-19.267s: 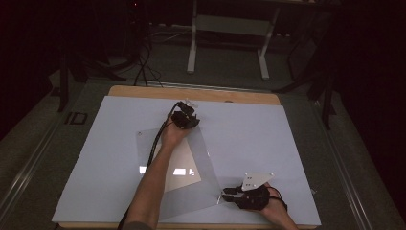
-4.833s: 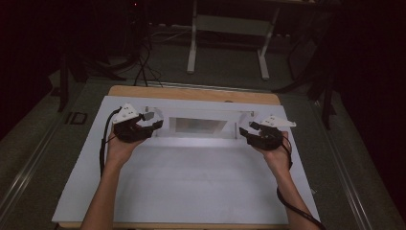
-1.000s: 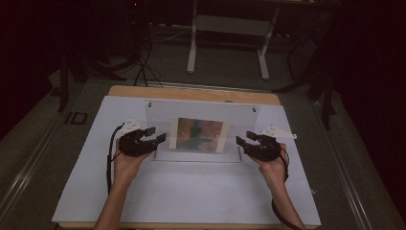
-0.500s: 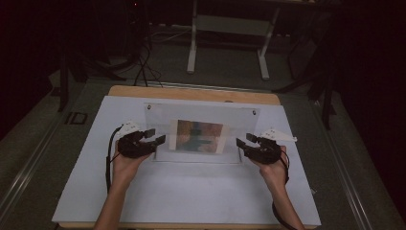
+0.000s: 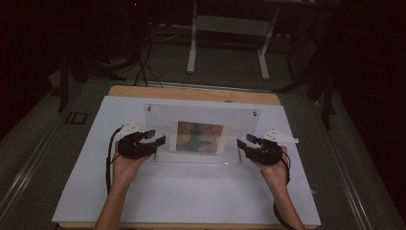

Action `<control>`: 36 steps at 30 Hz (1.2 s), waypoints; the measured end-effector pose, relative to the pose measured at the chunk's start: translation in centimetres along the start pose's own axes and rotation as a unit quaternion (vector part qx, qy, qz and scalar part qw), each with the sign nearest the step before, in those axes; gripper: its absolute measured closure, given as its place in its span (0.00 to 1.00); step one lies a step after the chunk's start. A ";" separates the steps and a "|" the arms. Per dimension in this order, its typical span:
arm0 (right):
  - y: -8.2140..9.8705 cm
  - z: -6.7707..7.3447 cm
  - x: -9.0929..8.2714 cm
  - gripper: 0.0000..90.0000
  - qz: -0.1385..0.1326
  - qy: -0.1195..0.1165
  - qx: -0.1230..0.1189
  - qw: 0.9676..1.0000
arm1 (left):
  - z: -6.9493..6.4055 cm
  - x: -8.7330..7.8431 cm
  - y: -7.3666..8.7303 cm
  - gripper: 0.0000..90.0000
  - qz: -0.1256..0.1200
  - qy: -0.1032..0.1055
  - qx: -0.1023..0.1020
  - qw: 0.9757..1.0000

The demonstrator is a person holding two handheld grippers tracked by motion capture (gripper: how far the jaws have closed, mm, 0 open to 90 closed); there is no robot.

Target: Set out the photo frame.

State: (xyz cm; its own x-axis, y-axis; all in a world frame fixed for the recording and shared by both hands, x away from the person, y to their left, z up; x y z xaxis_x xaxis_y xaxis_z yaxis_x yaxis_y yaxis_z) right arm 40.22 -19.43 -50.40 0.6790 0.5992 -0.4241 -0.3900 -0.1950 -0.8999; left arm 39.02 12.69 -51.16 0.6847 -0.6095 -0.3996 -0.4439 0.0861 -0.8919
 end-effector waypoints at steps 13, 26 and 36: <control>0.0 0.0 -0.1 0.54 0.001 -0.004 0.002 1.000 | -0.2 -0.1 0.1 0.49 0.000 0.000 -0.002 1.000; 0.0 -0.5 -0.5 0.50 0.011 0.000 0.000 1.000 | 0.5 -0.6 0.5 0.43 0.009 0.000 -0.018 1.000; -0.2 -0.3 -1.5 0.50 0.028 0.009 -0.044 0.999 | 0.6 -2.3 0.1 0.43 0.020 -0.008 0.008 1.000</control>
State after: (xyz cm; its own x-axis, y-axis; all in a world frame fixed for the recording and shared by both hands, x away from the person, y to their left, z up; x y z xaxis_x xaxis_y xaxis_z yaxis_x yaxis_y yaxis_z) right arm 39.48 -20.56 -49.60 0.6690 0.5710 -0.4758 -0.3721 -0.2968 -0.8794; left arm 37.76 14.56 -50.42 0.6754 -0.5933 -0.4380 -0.4617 0.1229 -0.8785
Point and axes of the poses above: each handheld gripper's, and its own axes: x roughly forward along the jaws, y roughly out of its underside, z roughly to its left, the point moved 9 cm from there along x, roughly forward along the jaws
